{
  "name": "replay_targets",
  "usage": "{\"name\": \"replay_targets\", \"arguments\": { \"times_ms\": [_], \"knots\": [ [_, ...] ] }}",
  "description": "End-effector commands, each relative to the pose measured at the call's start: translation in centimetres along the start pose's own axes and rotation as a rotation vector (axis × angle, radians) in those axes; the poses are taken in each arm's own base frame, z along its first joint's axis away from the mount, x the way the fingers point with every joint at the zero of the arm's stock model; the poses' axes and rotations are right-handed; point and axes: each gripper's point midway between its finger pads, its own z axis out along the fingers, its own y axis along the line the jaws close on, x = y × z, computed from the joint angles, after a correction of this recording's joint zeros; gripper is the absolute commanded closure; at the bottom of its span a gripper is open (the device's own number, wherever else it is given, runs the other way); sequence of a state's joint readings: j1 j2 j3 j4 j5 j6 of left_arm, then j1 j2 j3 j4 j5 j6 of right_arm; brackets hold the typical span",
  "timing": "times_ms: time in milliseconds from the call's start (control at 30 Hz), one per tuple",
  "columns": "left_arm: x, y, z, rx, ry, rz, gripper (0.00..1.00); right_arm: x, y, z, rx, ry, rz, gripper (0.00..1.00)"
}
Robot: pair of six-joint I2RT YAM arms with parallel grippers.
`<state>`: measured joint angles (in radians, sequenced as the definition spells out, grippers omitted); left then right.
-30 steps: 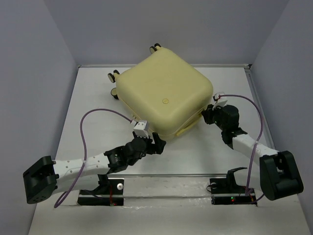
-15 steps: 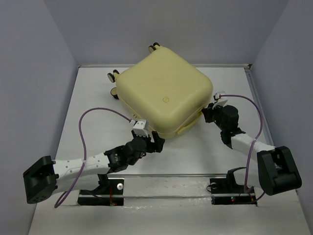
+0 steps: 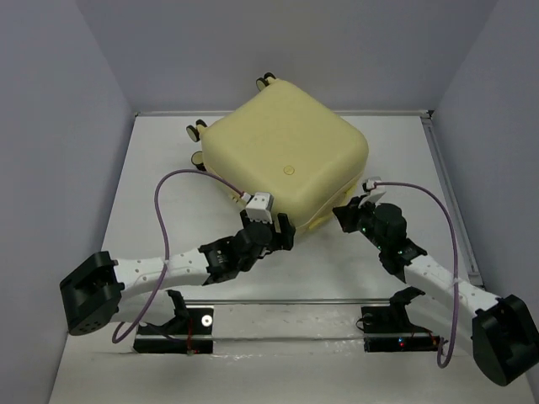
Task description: Pack the luggage
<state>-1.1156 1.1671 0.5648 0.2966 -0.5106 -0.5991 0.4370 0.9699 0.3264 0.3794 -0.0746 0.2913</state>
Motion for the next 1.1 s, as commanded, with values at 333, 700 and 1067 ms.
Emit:
{"name": "replay_targets", "arguments": {
  "times_ms": [333,700,1067],
  "knots": [
    [-8.9,-1.5,3.6,-0.037,-0.208,-0.052,0.18,10.1,20.2,-8.0,-0.527,0.418,-0.047,0.93],
    [-10.4,-2.7,5.0,0.028,-0.205,-0.122,0.33,7.1,27.7,-5.8,-0.590,0.076,0.211,0.93],
    [-13.5,0.6,0.6,0.033,-0.254,-0.235,0.17,6.4,18.6,-6.4,-0.236,0.013,0.194,0.93]
  ]
}}
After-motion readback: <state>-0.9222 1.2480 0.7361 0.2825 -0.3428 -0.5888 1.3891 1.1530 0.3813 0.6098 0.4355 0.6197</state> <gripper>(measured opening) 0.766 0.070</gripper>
